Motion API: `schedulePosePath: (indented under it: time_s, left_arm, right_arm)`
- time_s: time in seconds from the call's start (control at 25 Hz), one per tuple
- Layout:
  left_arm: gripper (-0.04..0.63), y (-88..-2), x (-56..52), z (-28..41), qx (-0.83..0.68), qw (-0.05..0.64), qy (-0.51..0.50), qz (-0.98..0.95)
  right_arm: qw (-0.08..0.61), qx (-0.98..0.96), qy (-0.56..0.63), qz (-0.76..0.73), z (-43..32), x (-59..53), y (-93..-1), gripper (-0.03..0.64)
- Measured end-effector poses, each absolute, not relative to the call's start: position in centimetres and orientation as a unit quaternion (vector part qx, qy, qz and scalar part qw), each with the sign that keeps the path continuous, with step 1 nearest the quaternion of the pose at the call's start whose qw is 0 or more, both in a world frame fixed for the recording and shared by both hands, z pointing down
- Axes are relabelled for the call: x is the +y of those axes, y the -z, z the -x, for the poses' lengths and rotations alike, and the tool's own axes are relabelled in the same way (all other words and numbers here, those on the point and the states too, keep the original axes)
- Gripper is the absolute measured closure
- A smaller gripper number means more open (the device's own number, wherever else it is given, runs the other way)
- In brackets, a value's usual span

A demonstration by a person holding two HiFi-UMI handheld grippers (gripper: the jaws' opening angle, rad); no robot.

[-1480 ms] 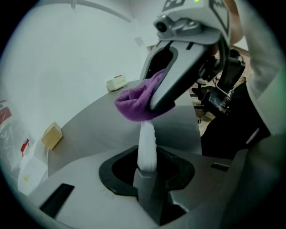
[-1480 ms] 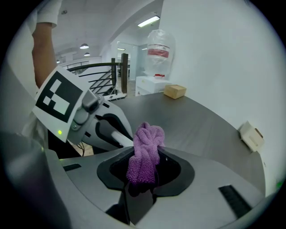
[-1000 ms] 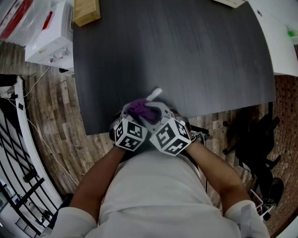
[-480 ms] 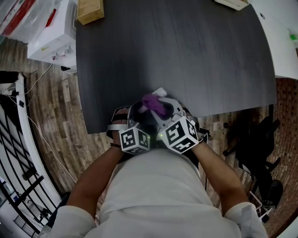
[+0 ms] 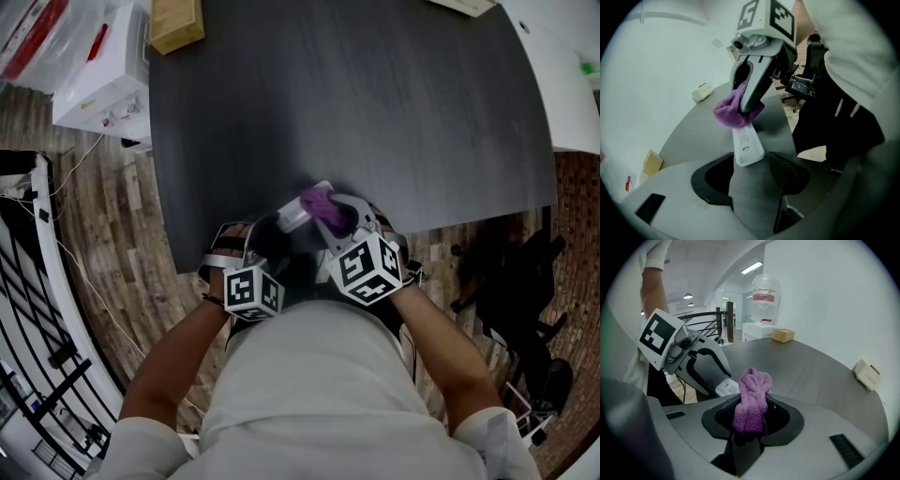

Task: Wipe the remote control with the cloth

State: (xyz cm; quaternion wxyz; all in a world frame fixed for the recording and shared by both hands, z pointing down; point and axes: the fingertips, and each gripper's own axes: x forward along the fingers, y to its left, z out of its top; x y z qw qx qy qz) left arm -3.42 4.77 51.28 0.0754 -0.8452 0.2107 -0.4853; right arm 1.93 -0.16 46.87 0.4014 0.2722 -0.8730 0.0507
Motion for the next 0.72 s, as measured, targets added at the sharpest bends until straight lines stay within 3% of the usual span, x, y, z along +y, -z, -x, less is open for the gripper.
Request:
schedulePosePath:
  time_s: [0.28, 0.72]
  left_arm:
    - [0.395, -51.7, 4.7, 4.2, 0.211, -0.015, 0.469, 0.858]
    - [0.479, -51.9, 5.5, 1.3, 0.177, -0.009, 0.473, 0.863]
  right_arm:
    - [0.394, -0.834, -0.092, -0.375, -5.4, -1.0, -46.7, 0.494]
    - [0.429, -0.835, -0.015, -0.346, -3.4, -6.1, -46.4, 0.494]
